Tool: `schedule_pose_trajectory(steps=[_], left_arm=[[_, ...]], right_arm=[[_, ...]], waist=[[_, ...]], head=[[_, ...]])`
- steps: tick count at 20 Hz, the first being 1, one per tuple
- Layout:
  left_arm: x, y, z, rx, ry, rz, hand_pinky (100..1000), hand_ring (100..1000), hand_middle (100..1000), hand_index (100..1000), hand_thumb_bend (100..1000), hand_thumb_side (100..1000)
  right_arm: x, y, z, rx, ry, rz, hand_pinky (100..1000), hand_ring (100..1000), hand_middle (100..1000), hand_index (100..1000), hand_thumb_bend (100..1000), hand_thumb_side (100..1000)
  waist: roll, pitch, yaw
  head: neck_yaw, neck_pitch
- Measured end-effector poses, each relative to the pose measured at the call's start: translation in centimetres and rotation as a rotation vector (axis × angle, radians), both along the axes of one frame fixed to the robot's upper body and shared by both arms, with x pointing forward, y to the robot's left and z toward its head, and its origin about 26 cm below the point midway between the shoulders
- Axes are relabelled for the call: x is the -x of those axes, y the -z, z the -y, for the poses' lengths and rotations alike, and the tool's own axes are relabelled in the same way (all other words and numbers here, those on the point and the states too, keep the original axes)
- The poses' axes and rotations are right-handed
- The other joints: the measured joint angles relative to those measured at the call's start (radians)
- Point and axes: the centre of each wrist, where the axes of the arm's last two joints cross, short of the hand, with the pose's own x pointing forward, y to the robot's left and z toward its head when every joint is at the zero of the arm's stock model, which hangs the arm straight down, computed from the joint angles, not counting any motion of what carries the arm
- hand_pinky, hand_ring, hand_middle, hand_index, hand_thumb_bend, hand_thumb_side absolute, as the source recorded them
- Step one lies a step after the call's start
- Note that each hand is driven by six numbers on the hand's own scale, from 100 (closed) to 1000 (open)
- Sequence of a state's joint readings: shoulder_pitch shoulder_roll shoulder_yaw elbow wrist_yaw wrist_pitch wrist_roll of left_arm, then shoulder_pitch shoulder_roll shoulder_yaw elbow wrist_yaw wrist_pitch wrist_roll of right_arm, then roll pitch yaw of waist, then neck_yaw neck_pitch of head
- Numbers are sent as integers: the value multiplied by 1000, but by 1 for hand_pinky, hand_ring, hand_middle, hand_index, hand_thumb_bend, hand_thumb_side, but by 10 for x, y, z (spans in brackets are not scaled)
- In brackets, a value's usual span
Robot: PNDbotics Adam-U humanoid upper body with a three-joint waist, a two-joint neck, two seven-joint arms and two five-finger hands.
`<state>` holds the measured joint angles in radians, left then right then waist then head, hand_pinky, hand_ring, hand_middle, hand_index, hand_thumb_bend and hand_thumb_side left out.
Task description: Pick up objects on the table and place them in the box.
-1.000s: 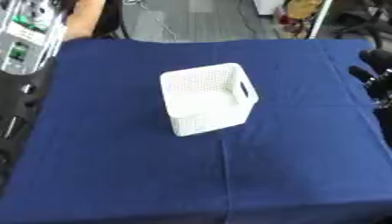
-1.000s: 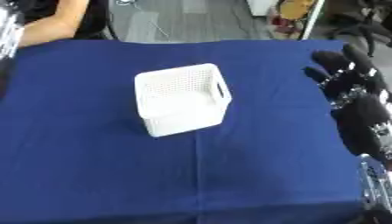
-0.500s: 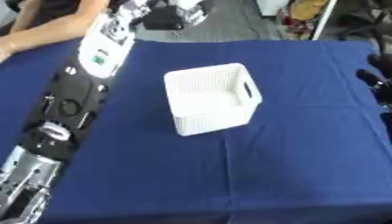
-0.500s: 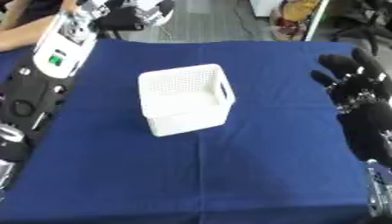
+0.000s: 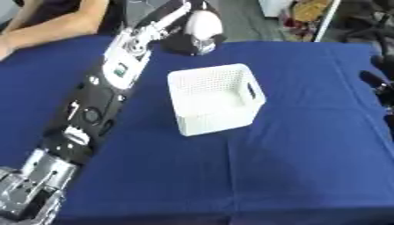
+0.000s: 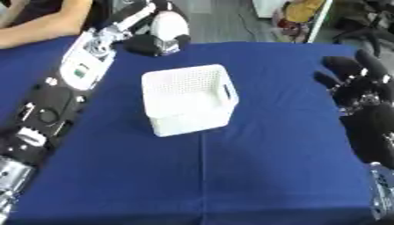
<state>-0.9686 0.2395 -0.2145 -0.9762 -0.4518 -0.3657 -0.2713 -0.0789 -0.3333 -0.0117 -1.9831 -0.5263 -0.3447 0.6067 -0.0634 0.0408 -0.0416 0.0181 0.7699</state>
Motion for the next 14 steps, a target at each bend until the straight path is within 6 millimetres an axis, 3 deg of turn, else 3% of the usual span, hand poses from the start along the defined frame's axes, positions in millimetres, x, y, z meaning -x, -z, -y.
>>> schedule_pose_trajectory(steps=[14], left_arm=[[-1, 43, 5, -161, 31, -19, 100, 100, 337, 437, 100, 418]], right_arm=[[0, 0, 0, 1, -2, 1, 972, 1000, 890, 1000, 163, 590]], waist=[[0, 1, 0]], head=[[1, 0]])
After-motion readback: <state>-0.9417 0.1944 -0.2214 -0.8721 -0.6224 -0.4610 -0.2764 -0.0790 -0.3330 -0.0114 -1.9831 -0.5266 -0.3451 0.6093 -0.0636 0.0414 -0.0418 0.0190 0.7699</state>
